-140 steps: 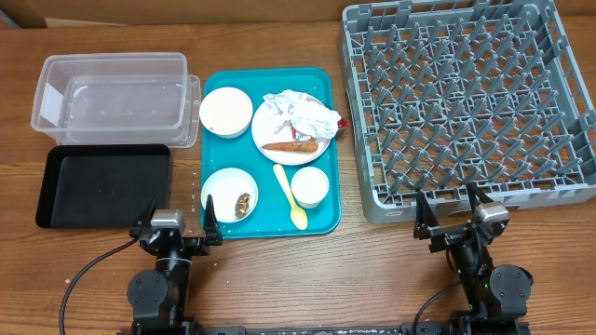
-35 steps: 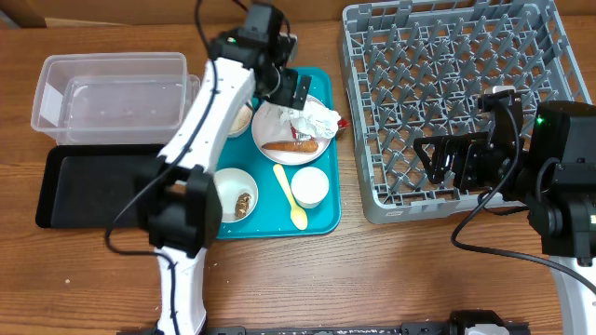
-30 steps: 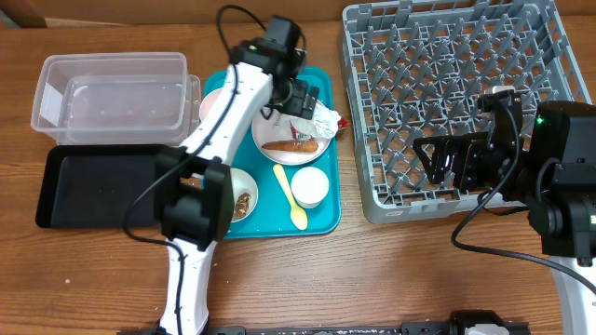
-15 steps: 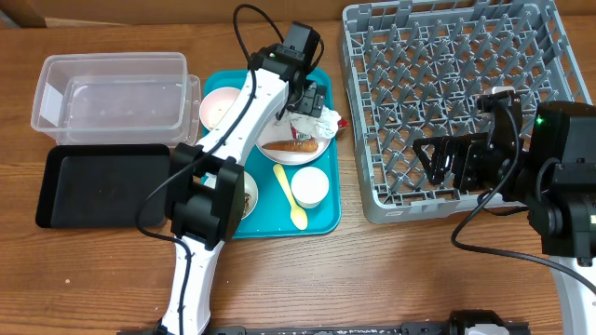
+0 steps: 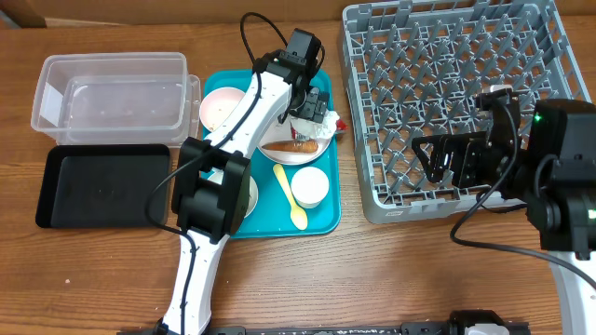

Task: Sort waste into correct bins and load items into the dishwasher
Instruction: 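Reach the left gripper to the white plate and grasp the tissue, then carry the tissue left and drop it into the clear plastic bin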

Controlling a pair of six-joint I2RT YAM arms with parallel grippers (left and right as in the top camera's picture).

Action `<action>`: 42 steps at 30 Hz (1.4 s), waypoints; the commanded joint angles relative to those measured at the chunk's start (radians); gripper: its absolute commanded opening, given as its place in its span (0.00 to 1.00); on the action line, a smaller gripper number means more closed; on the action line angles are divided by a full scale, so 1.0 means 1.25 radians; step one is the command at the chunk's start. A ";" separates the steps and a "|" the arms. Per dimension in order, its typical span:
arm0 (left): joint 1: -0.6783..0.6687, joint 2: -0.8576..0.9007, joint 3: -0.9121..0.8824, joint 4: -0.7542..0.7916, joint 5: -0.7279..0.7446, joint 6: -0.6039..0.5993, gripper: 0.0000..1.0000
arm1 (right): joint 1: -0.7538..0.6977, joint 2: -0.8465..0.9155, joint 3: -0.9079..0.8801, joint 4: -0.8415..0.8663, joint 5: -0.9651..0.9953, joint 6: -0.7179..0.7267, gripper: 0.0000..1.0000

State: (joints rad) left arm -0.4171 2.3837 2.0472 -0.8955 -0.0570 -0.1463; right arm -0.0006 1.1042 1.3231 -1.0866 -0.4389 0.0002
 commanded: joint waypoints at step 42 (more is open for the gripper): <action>0.122 0.044 0.634 -0.462 0.026 -0.052 0.04 | -0.006 0.020 0.020 0.000 -0.009 0.002 1.00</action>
State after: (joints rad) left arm -0.2890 2.4420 2.7747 -1.4471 -0.0330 -0.1894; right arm -0.0006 1.1328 1.3231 -1.0920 -0.4412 0.0002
